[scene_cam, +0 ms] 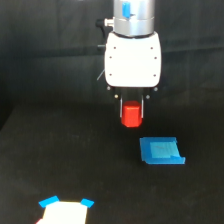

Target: Pick up the red object from the table

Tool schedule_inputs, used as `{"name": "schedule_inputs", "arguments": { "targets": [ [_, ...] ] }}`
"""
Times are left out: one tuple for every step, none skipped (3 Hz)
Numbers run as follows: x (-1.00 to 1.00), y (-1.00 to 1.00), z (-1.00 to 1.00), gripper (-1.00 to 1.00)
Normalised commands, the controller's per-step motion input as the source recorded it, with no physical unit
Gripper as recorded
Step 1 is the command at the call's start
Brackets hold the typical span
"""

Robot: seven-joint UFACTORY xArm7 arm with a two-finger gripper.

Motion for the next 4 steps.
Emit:
{"name": "schedule_inputs", "arguments": {
  "targets": [
    [-0.43, -0.36, 0.09, -0.54],
    [-0.36, -0.32, 0.29, -0.44],
    [-0.35, 0.04, 0.11, -1.0],
    [0.22, -0.29, -0.12, -0.9]
  ]
}}
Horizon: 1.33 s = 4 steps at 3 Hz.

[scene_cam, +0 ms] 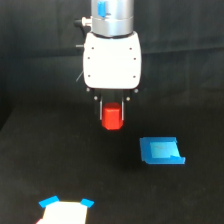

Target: Pick up the red object from the table

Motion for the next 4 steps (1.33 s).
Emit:
{"name": "schedule_inputs", "arguments": {
  "targets": [
    [-0.33, -0.5, -0.05, -1.0],
    [-0.01, 0.79, 0.52, -0.62],
    [-0.37, -0.09, 0.66, -1.0],
    [-0.53, -0.63, -0.04, -0.92]
  ]
}}
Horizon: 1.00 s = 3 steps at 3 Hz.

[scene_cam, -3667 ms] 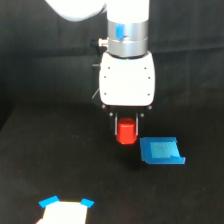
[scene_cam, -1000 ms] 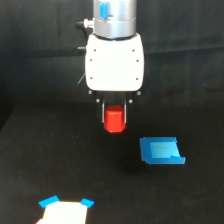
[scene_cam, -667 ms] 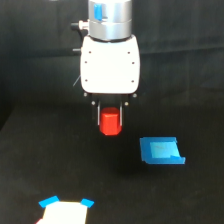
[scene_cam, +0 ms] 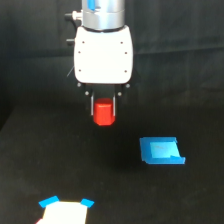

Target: Pick up the red object from the table

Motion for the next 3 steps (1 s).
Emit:
{"name": "schedule_inputs", "arguments": {
  "targets": [
    [0.29, 0.02, -0.16, -0.78],
    [0.58, -0.33, 0.22, -1.0],
    [-0.31, 0.13, 0.32, -1.0]
  ]
}}
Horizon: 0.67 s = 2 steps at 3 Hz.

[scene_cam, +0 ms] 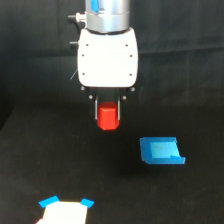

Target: Pick up the red object from the table

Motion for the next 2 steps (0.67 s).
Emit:
{"name": "schedule_inputs", "arguments": {
  "targets": [
    [-0.31, -0.13, 0.19, -1.0],
    [-0.42, -0.63, 0.16, -0.71]
  ]
}}
